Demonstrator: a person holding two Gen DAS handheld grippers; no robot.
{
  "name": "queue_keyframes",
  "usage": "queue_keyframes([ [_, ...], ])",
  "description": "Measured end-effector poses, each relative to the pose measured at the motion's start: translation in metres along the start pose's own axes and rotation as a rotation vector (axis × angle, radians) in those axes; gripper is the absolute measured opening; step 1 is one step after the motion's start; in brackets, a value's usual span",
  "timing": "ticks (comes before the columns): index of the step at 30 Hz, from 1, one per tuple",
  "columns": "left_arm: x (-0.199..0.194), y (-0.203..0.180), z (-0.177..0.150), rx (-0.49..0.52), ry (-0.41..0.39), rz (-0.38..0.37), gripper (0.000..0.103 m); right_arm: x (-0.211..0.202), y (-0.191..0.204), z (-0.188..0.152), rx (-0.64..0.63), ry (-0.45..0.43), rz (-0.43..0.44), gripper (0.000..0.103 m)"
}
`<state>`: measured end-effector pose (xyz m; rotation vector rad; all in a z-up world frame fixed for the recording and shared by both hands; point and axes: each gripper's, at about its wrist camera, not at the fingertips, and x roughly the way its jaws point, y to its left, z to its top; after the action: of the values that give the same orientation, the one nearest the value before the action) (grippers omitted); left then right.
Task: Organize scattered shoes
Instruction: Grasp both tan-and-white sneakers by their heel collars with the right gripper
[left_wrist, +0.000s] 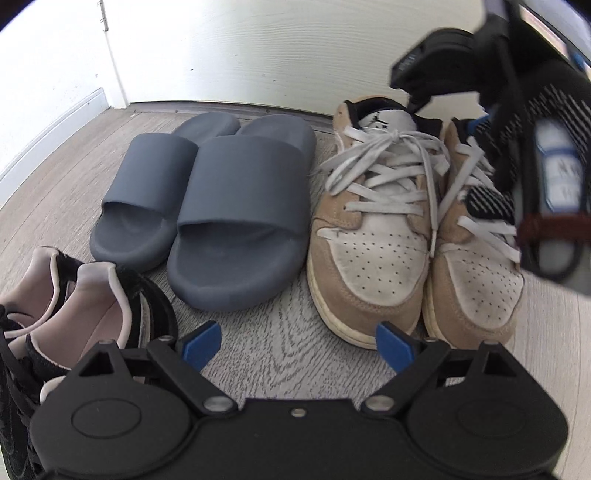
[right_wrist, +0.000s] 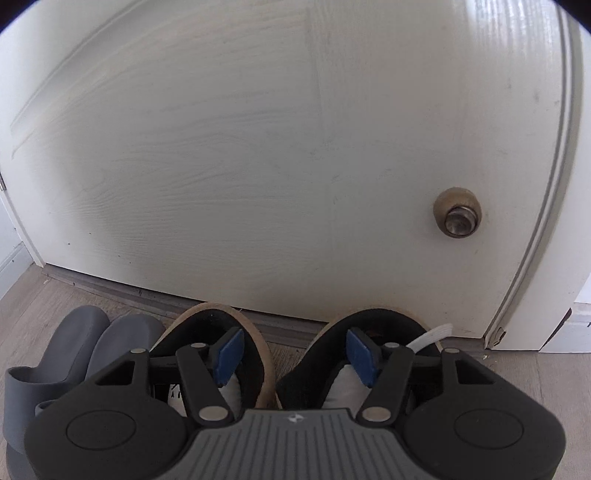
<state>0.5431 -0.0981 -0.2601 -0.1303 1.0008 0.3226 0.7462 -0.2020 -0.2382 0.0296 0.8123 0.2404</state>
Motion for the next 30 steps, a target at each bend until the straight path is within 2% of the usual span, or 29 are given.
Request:
queue_keyframes([
  [5, 0.003, 0.003, 0.000, -0.026, 0.015, -0.024, 0.091, 0.002, 0.000, 0.008, 0.005, 0.053, -0.005, 0.067],
  [11, 0.007, 0.011, 0.001, -0.084, 0.043, -0.075, 0.092, 0.002, -0.013, 0.018, 0.033, 0.119, 0.052, 0.072],
  [16, 0.009, 0.010, 0.000, -0.084, 0.044, -0.088, 0.093, 0.004, -0.017, 0.024, 0.042, 0.162, 0.077, 0.083],
  [21, 0.010, 0.010, 0.000, -0.086, 0.046, -0.104, 0.093, -0.001, -0.025, 0.025, 0.076, 0.169, 0.116, 0.083],
  [30, 0.016, -0.001, -0.001, -0.030, 0.059, -0.094, 0.094, 0.004, -0.013, 0.028, 0.070, 0.186, 0.090, 0.085],
])
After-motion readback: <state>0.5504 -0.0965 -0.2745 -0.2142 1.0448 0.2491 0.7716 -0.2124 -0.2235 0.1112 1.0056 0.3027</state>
